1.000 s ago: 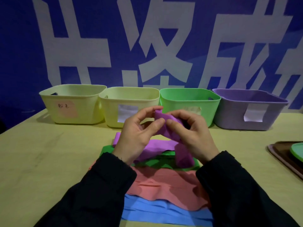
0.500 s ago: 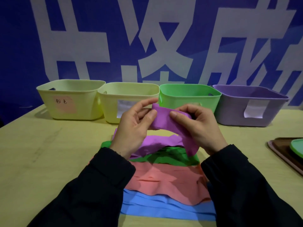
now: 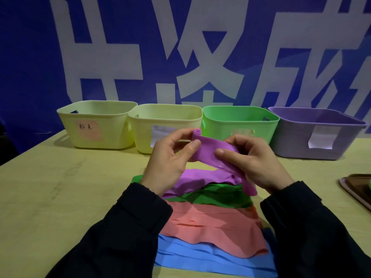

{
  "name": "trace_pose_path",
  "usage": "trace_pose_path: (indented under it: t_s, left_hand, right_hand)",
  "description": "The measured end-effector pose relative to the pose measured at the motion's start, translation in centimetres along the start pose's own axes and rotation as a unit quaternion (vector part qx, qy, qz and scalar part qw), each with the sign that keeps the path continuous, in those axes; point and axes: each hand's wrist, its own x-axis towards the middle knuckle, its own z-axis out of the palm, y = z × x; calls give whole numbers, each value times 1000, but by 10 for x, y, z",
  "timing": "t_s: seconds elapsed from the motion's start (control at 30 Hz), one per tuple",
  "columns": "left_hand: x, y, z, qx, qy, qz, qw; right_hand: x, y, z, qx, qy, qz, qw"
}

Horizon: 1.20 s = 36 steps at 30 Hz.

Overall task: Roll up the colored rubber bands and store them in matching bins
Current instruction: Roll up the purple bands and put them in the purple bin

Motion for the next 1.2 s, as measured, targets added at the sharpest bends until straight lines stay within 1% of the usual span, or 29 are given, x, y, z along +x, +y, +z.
trace_pose_path:
  t_s: [0.13, 0.2, 0.33, 0.47, 0.67, 0.83, 0.93, 1.1, 1.2]
  left_hand:
    - [-2, 0, 2, 25, -22, 21, 999]
    - [-2, 2, 1, 25, -15, 12, 999]
    - [-1, 7, -1, 47, -8, -9, 999]
    - [-2, 8, 1, 25, 7, -20, 999]
    - [-2, 6, 0, 35, 3, -16, 999]
    - [-2, 10, 1, 23, 8, -36, 999]
    - [-2, 10, 1, 30, 20, -27, 999]
    - [-3, 6, 0, 29, 16, -15, 999]
    - [-4, 7, 2, 2, 9, -17, 1000]
  right_hand:
    - [1, 0, 1, 1, 7, -6, 1000]
    - [0, 0, 1, -1, 7, -14, 1000]
    - [-1, -5, 1, -30, 33, -39, 998]
    - [-2, -4, -1, -28, 48, -44, 997]
    - [0, 0, -3, -41, 61, -41, 996]
    - [0, 2, -6, -15, 68, -25, 997]
    - [-1, 1, -4, -6, 68, -15, 998]
    - [-1, 1, -2, 14, 62, -1, 998]
    - [-2, 0, 0, 18, 58, 1, 998]
